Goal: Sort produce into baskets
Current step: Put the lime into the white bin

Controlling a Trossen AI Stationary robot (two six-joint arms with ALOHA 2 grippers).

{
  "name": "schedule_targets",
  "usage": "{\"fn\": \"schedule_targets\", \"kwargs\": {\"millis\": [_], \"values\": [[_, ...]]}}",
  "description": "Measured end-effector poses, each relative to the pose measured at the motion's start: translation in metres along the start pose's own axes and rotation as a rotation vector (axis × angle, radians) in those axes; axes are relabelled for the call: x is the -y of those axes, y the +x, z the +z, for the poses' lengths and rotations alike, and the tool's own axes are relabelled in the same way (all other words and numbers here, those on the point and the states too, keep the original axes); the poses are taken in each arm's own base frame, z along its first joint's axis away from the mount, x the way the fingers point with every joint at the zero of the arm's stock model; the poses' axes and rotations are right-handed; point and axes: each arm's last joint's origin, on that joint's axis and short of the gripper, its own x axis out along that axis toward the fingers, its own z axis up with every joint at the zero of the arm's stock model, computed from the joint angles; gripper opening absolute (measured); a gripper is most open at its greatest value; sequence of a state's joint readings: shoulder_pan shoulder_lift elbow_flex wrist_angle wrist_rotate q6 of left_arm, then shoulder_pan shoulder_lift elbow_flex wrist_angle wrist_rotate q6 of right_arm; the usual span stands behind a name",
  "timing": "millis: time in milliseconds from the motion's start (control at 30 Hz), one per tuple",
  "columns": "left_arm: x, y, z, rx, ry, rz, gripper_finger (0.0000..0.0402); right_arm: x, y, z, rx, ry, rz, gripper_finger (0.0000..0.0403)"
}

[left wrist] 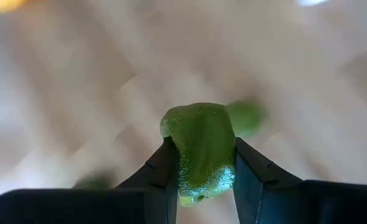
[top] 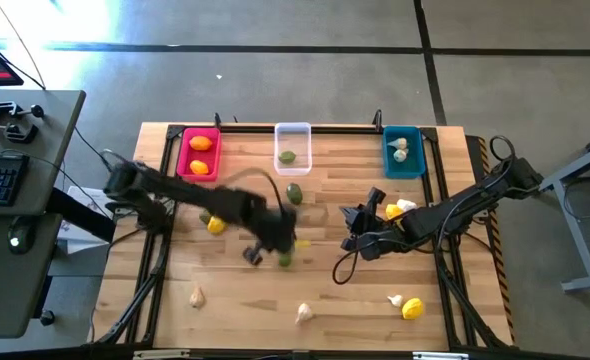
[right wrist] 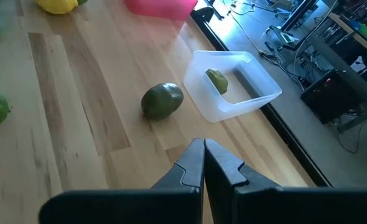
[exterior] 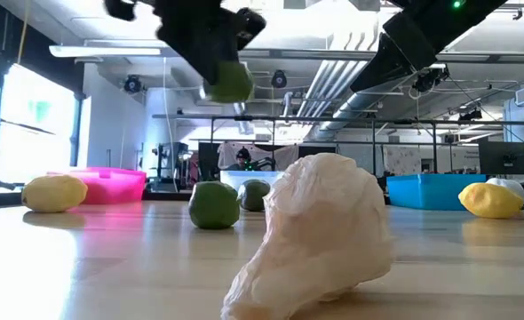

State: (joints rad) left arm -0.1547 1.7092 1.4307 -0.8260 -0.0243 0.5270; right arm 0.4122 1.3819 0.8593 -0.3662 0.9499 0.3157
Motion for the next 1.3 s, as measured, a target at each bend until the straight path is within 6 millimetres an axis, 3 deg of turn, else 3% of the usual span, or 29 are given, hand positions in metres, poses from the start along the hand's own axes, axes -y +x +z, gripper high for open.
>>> {"fn": "schedule_targets", "kwargs": {"millis": [267,400,533,667,1000,1167,1300], "values": [[-0.109,-0.046,-0.097,-0.028,-0.403,0.273,0.0084,0.0,0.0,0.0,0.004,0.055,-0.004,0.0],[-0.152,-0.042,-0.148,0.015,-0.599,0.303,0.0086,0.0,0.0,0.0,0.003,0.079,-0.004,0.0],[-0.181,-0.025,-0.181,0.048,-0.714,0.341,0.0086,0.001,0.002,0.001,0.006,0.081,-0.016,0.0],[-0.201,0.001,-0.201,0.017,-0.752,0.333,0.0087,0.006,0.007,0.002,-0.008,0.093,-0.031,0.0],[-0.253,0.04,-0.225,-0.015,-0.823,0.264,0.0087,0.017,0.022,0.003,-0.046,0.12,-0.05,0.0],[-0.259,0.057,-0.236,-0.052,-0.848,0.232,0.0087,0.022,0.026,0.004,-0.055,0.119,-0.07,0.0],[-0.261,0.059,-0.239,-0.044,-0.852,0.236,0.0087,0.023,0.027,0.004,-0.056,0.114,-0.072,0.0]]}}
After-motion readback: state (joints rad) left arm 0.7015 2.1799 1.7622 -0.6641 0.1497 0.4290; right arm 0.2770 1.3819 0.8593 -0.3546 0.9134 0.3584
